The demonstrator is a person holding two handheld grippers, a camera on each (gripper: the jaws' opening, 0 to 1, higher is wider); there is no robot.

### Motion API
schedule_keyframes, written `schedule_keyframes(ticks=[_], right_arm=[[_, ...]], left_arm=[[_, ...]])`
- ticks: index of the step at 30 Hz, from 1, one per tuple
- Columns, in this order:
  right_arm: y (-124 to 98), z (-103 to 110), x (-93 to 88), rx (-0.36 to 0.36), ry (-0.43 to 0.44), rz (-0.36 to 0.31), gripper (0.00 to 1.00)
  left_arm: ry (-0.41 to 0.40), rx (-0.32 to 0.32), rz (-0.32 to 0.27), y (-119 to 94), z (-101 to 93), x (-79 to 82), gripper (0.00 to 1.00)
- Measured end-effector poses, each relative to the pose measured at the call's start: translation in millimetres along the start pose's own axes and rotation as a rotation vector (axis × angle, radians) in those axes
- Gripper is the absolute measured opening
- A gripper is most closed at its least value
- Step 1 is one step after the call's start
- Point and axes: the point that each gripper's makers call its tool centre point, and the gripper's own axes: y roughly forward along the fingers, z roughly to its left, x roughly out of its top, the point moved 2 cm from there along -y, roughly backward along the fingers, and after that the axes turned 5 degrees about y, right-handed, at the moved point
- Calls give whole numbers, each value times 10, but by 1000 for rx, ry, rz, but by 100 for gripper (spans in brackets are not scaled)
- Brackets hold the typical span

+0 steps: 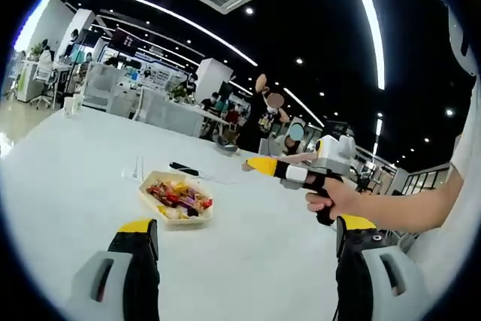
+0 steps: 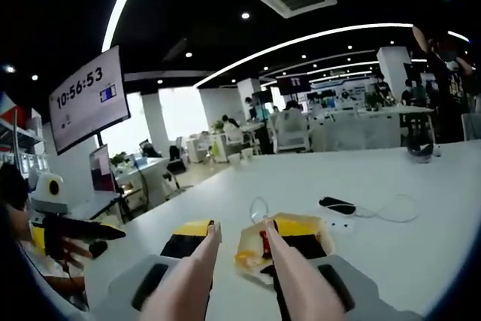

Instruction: Place the target food into the container with the food tongs after gripping and lifting it, then release it inside without dropping or visibly crushing the food.

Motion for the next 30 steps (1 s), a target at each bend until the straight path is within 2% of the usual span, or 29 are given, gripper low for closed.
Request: schedule_keyframes(ticks=[2,8,15,24,30], right_arm=[[-32,3,-13,1,2,0,30],[-142,43,-43,10,15,-3,30],[-243,10,-219,4,11,27,30],[-393,-2,-345,-5,52,31,30],[-493,64,-401,13,86,28,30]], left_arm=[[-54,-13,-43,-1,-20,86,99],[-44,-12,-40,-6,-29,82,99],[-10,-22,14,24,-69,-49,99],[1,-33,37,45,-112,-125,99],[-16,-75,69,71,-203,-208,99]])
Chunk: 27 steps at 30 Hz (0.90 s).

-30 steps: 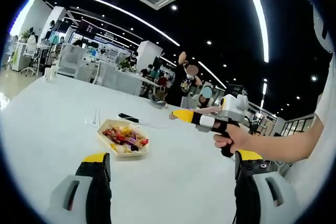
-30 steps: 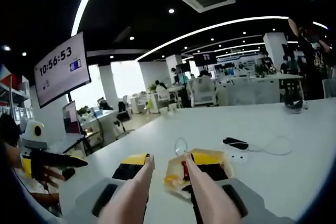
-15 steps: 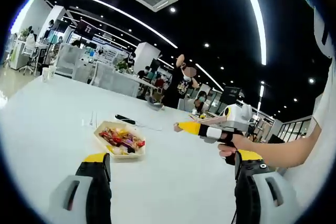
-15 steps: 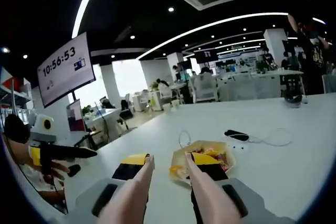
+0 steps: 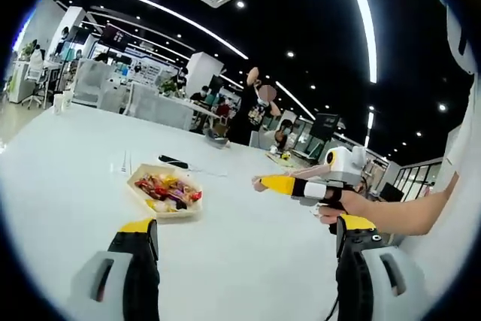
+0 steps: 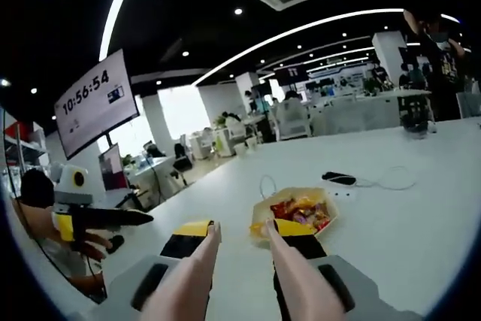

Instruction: Place the target food into the container with the food tongs after gripping and lifting it, then release it inside without dropping or visibly crushing the food.

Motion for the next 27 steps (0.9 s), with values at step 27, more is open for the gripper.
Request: schedule_keyframes(ticks=[27], right_arm=[[-321,518,-130,153,77,-17,30]], left_arm=[[8,-196,-20,166,-274,12,100]])
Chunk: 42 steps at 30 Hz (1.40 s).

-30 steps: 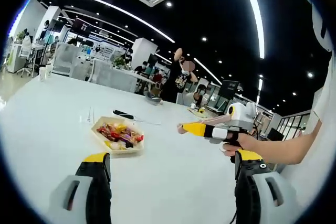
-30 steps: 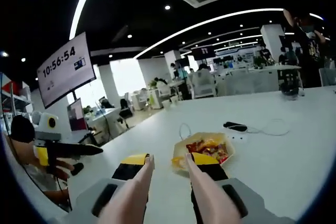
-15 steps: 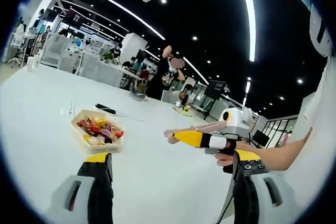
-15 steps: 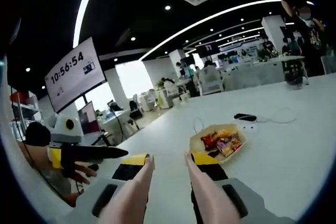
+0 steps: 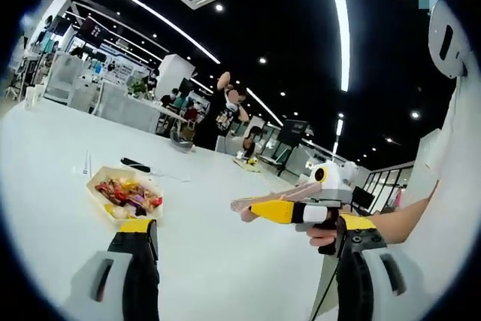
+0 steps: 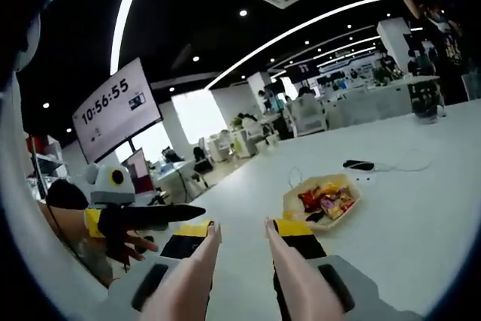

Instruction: Place the target food into the container with the food tongs after gripping and lifting it, then release it inside without dropping or visibly crushing the food.

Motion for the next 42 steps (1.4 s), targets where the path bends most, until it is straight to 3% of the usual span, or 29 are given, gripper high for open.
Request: schedule_keyframes(ticks=[2,9,16,20,26,29,35,38,42], right_arm=[[-3,108,6,49,9,2,30],[39,283,15,118,21,9,30],[71,357,11,150,8,28,30],[84,413,-5,187,-10,36,30],[98,535,-121,257,-4,90,30],[67,613,-204,331,31,140,30],[27,604,-238,367,49,167,30],[11,629,-236,386,62,171,29],[-5,642,-256,412,94,192,30]], left_arm=[[3,-23,35,5,-22,-62,100],[-27,-88,33,49,-142,-69,99],[-39,-94,5,69,-139,13,99],[-39,-91,24,33,-85,-9,90],[-43,-104,49,-34,-30,-54,88],[-61,-136,61,-44,-72,-69,89],[-71,-181,92,-5,-156,-109,89],[-70,-195,87,-10,-211,-97,85],[-57,-220,62,-50,-264,-68,73]])
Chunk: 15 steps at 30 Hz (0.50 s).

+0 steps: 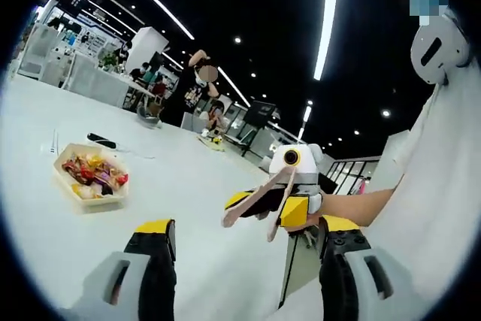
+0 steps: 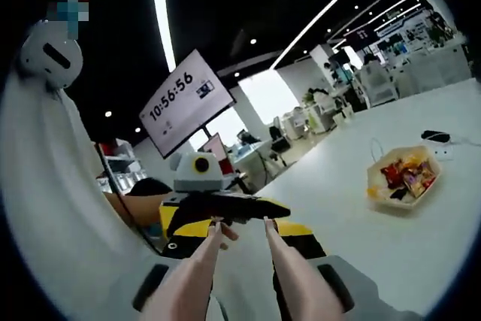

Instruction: Place the target food into the container with the food tongs after gripping and lifting it, then release it inside without dropping or visibly crushing the food.

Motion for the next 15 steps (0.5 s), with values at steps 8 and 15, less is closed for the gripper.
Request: schedule_keyframes(ticks=[8,15], right_arm=[[1,79,11,51,39,-10,30],[-7,114,-33,89,107,-15,29]], left_arm=[[-21,-27,-24,-13,-31,44,65],[-14,-45,12,1,-63,-59,53]])
